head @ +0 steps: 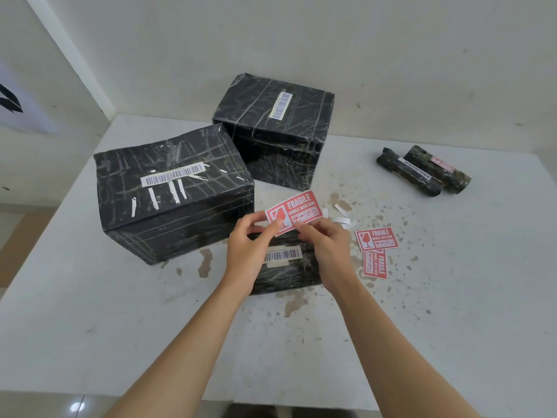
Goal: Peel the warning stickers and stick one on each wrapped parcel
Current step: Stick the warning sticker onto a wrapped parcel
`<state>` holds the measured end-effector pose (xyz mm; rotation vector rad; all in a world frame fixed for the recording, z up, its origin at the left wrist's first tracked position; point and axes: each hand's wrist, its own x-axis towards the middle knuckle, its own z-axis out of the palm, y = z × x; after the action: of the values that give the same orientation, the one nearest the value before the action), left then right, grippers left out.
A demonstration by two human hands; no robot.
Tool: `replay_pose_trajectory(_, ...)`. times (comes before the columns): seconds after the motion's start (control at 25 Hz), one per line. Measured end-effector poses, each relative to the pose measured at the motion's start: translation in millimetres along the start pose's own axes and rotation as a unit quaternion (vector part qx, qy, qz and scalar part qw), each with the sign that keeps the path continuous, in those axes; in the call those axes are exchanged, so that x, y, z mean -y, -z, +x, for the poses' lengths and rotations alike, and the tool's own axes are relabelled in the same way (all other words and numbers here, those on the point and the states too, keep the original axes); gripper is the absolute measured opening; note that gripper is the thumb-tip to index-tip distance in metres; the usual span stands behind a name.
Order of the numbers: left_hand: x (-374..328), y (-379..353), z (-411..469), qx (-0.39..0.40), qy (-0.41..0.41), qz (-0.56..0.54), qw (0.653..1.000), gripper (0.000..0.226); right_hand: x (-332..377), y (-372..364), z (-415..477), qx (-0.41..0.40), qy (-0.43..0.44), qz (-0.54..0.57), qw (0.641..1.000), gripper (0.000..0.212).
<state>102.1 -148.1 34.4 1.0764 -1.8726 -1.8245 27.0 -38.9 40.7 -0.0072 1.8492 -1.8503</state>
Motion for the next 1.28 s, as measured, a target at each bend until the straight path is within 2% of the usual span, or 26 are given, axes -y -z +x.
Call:
replay_pose_trajectory(0.08,-4.3,-0.7,1.9,0.016,0.042,-0.046,0.998,0.024,0.1,-0.8,-2.9,0.017,0.001,-0.007,1.0,0.011)
replay_pose_trajectory(0.2,-6.0,4.1,2.8,0.013,0.04,-0.057,0.997,0.013,-0.7,-4.0,-4.7,0.03,-0.007,-0.026,0.999,0.009)
replay_pose_trajectory(0.4,-5.8,20.3,-0.8,0.013,0.019,-0.015,1.0,0.011,3.8,-4.1,-8.1,0.031,0.03,-0.026,0.999,0.031)
replay_pose_trajectory(0.6,2.0,30.6,-6.6,0.038,0.013,0.038,0.998,0.009,11.8,-0.6,-11.5,0.028,0.045,-0.107,0.993,0.01)
replay_pose_trajectory(0.8,1.8,23.3,-9.2,0.04,0.015,0.089,0.995,0.014,7.1,8.4,-8.7,0.004,0.018,-0.183,0.983,0.011)
replay_pose_trajectory(1.0,2.0,9.1,-1.6,0.013,0.038,0.025,0.999,0.017,12.6,20.6,1.3,-0.053,0.006,-0.159,0.986,0.01)
replay_pose_trajectory(1.12,12.2,9.4,1.6,0.001,-0.041,0.133,0.99,0.025,19.9,30.6,4.8,-0.064,-0.017,-0.128,0.99,0.01)
replay_pose_trajectory(1.28,35.9,7.8,-9.3,0.03,-0.206,0.357,0.911,0.038,14.6,35.2,4.3,-0.081,-0.082,-0.112,0.987,0.012)
